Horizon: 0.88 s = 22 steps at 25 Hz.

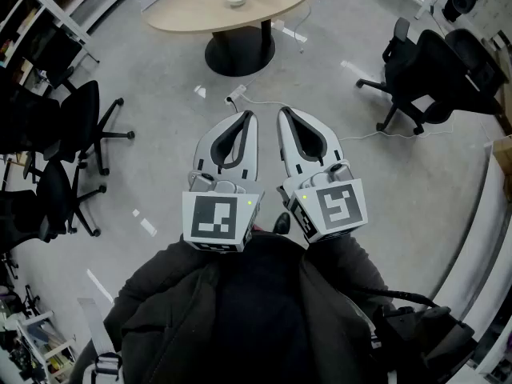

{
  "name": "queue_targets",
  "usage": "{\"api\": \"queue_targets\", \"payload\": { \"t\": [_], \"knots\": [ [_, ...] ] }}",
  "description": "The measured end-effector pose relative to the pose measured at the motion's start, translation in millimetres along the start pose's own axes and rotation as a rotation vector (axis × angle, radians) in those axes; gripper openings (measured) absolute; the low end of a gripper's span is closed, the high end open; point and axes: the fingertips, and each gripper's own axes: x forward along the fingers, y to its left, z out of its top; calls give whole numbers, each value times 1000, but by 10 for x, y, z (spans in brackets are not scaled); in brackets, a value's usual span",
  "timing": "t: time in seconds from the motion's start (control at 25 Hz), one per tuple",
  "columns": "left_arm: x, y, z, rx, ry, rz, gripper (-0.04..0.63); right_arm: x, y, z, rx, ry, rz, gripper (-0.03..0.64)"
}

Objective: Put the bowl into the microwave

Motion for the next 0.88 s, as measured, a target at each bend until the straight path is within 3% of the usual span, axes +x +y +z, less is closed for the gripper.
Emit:
{"api": "queue_targets", "payload": {
  "t": [0.48, 0.68, 0.88],
  "knots": [
    [344, -425, -102, -20, 50, 9, 9, -318, -609, -85, 49, -7, -35, 8],
    [459, -421, -225, -2, 83, 16, 9, -304, -769, -173, 124, -21, -31, 8],
    [677, -272, -313, -21, 85, 16, 9, -80, -853, -258, 135, -8, -16, 9]
  ]
}}
